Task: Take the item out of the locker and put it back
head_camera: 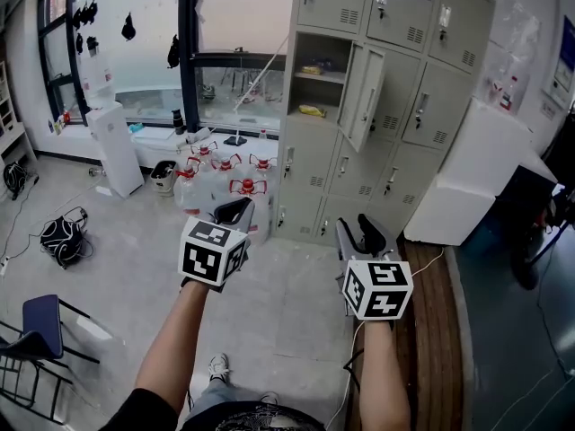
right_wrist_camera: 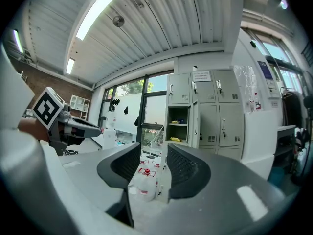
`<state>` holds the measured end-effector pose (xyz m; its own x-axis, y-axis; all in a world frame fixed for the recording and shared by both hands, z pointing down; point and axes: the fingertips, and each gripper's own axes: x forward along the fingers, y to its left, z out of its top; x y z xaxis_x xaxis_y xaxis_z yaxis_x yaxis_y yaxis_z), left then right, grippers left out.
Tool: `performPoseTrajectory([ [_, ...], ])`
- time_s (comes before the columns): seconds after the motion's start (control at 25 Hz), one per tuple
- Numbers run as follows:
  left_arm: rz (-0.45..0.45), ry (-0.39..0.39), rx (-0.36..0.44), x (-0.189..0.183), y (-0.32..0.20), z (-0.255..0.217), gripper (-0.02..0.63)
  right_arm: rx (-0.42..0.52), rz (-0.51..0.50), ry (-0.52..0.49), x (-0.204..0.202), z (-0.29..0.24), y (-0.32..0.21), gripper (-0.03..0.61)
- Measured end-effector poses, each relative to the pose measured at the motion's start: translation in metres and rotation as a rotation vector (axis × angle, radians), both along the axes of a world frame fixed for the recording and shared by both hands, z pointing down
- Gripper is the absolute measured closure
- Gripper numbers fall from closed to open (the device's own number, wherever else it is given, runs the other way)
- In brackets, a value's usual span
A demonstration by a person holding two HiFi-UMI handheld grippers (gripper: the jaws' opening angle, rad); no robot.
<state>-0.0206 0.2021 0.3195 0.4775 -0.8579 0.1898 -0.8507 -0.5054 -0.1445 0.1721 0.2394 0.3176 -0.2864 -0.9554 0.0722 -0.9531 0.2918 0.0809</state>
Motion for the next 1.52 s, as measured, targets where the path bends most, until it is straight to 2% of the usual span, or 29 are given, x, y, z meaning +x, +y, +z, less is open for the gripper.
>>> performPoseTrajectory([
  [0.48, -0.016, -0.016, 0.023, 0.011, -0.01, -0.001, 0.61, -0.02, -0.017, -0.022, 0.006, 0.004, -0.002, 0.258],
  [0.68, 0.002, -0.004, 0.002, 0.016, -0.022, 0.002, 0.61, -0.029, -0.015, -0.026, 0.008, 0.004, -0.014, 0.221],
  [1.08, 0.011, -0.018, 0.008, 0.014, -0.076, 0.004, 0.613, -0.025, -0.02, -0.013, 0.004, 0.0, -0.067, 0.212],
  [1.52, 0.022, -0.013, -0.02, -0.007, -0.19, 0.013, 0.613, -0.034, 0.005, -0.011, -0.013, 0.0, -0.179, 0.213],
])
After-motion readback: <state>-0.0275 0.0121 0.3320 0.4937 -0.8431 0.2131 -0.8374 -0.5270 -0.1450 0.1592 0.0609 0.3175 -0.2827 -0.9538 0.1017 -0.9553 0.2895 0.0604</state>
